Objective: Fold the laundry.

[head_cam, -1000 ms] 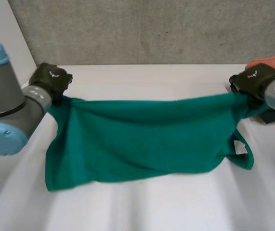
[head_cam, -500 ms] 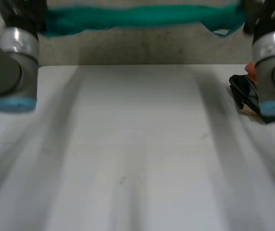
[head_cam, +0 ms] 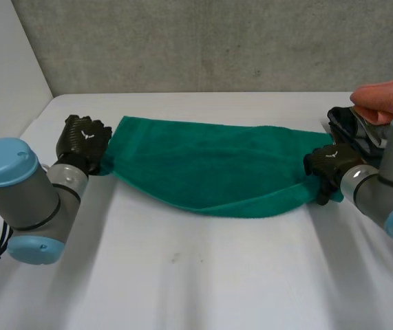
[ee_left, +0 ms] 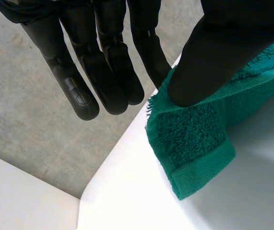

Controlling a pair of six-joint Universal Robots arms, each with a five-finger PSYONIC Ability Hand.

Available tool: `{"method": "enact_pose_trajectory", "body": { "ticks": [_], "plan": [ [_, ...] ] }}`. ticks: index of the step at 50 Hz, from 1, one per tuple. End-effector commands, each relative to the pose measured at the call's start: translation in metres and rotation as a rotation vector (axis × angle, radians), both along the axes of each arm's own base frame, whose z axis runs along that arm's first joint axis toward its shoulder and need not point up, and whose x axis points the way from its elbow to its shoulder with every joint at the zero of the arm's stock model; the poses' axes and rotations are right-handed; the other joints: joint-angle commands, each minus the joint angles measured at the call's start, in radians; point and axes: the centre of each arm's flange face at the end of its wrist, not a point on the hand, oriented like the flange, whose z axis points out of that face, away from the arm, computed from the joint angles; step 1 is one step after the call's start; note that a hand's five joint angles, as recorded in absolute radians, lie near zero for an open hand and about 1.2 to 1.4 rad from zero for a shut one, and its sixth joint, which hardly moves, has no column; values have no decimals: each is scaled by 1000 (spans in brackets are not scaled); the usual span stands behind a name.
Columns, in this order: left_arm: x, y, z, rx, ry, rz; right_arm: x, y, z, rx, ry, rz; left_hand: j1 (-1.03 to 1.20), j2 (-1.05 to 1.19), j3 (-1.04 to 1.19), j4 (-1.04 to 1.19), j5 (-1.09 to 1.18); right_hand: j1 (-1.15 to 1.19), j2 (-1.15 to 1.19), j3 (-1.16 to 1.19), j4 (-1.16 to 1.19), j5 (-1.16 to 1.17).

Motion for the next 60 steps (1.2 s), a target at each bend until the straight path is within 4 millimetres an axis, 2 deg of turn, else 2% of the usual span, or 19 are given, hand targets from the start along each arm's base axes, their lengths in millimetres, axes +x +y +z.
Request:
{"method": "enact_pose_trajectory", "body": {
  "ticks": [1,4,6,8,12,16,20,24,25,28,29,34,36,40,41,47,52,56,60],
  "plan": [
    [-1,4,11,-22,7,-25,-5,-8,12,66,-44,12,248,198,202,194,230,21,15,28,37,57],
    [-1,6,13,-22,10,-27,-6,-11,4,90,-38,11,248,198,202,194,230,62,56,70,78,98],
    [-2,7,13,-20,8,-30,-6,-10,-1,110,-25,17,248,198,202,194,230,556,550,563,571,591],
    [-1,8,14,-13,8,-30,-6,-9,-3,118,-20,17,248,198,202,194,230,777,771,785,793,813],
    [2,15,20,14,1,-25,-7,0,-1,151,-13,17,248,198,202,194,230,778,771,785,793,813],
    [7,31,34,44,-13,-24,-15,17,12,192,-4,5,248,198,202,194,230,778,771,785,793,813],
    [16,57,50,103,-40,-21,-30,38,25,219,24,0,248,198,202,194,230,778,771,785,793,813],
    [27,89,64,186,-76,-18,-40,73,44,199,146,62,248,198,202,194,230,778,771,785,793,813],
    [33,106,65,251,-117,-22,-46,86,49,197,208,89,248,198,202,194,230,778,771,785,793,813],
    [41,130,67,339,-201,-33,-55,106,54,208,297,126,248,198,202,194,230,778,771,785,793,813],
    [47,147,65,406,-270,-47,-58,117,56,212,345,153,248,198,202,194,230,778,771,785,793,813],
    [53,174,57,515,-393,-99,-59,131,57,202,392,201,248,198,202,194,230,778,771,785,793,813],
    [52,172,55,504,-402,-103,-57,126,56,170,387,194,248,198,202,194,230,778,771,785,793,813],
    [44,146,37,486,-403,-100,-55,107,50,88,361,150,248,198,202,194,230,778,771,785,793,813],
    [39,130,32,458,-398,-94,-54,101,47,75,352,142,248,198,202,194,230,778,771,785,793,813],
    [15,79,26,338,-357,-100,-45,61,28,-37,295,53,248,198,202,194,230,778,771,785,793,813],
    [-9,20,10,210,-320,-54,-27,30,22,-249,291,6,248,198,202,194,230,778,771,785,793,813],
    [-19,-11,3,113,-295,22,-20,6,5,-338,287,-20,248,198,202,194,230,778,771,785,793,813],
    [-33,-29,-8,18,-267,21,-16,-8,-10,-384,278,-27,248,198,202,194,230,778,771,785,793,813]
  ]
}}
